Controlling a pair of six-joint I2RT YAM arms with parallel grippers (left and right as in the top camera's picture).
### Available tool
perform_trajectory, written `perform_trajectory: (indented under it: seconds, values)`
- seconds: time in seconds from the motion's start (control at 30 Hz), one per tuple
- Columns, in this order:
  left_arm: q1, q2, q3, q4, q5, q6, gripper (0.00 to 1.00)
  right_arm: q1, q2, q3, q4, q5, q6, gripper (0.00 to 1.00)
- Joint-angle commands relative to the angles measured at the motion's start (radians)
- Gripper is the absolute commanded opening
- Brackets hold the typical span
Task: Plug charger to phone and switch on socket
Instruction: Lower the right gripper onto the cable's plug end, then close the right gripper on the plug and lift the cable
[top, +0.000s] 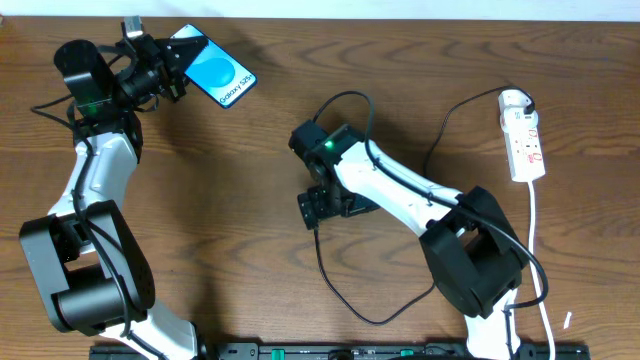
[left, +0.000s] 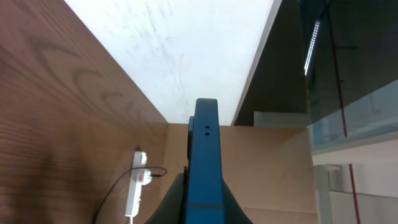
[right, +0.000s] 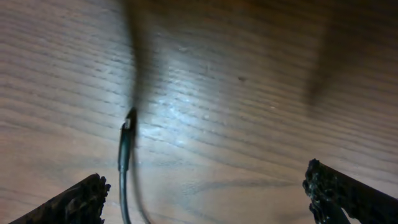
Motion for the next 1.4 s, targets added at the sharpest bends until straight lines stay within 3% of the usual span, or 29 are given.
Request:
perform_trajectory:
  seconds: [0.0, 0.2, 0.37, 0.6, 0.9, 1.07, 1.27, 1.37]
  values:
    - [0.001, -0.010, 0.007, 0.011, -0.006, 0.032, 0.07, 0.048, 0.004, 0.014, -0.009, -0.036, 0.067, 0.99]
    - [0.001, -0.010, 0.007, 0.011, 0.032, 0.032, 0.07, 0.154, 0.004, 0.014, 0.008, 0.043, 0.214, 0.99]
    - [0.042, -0.010, 0.007, 0.012, 0.036, 0.002, 0.08, 0.158, 0.004, 0.010, 0.010, 0.135, 0.313, 0.99]
    - [0.064, -0.010, 0.007, 0.011, 0.033, 0.002, 0.08, 0.130, 0.044, -0.016, 0.082, 0.138, 0.324, 0.89]
    - [0.063, -0.010, 0.007, 0.011, 0.030, 0.002, 0.07, 0.131, 0.106, -0.016, 0.057, 0.122, 0.324, 0.86]
    - [0.064, -0.010, 0.007, 0.011, 0.029, 0.002, 0.07, 0.131, 0.108, -0.016, 0.057, 0.119, 0.323, 0.51]
    - [0.064, -0.010, 0.007, 0.011, 0.029, 0.002, 0.07, 0.131, 0.108, -0.016, 0.056, 0.118, 0.324, 0.45]
    - [0.064, -0.010, 0.007, 0.011, 0.029, 0.002, 0.07, 0.131, 0.108, -0.016, 0.055, 0.118, 0.324, 0.33]
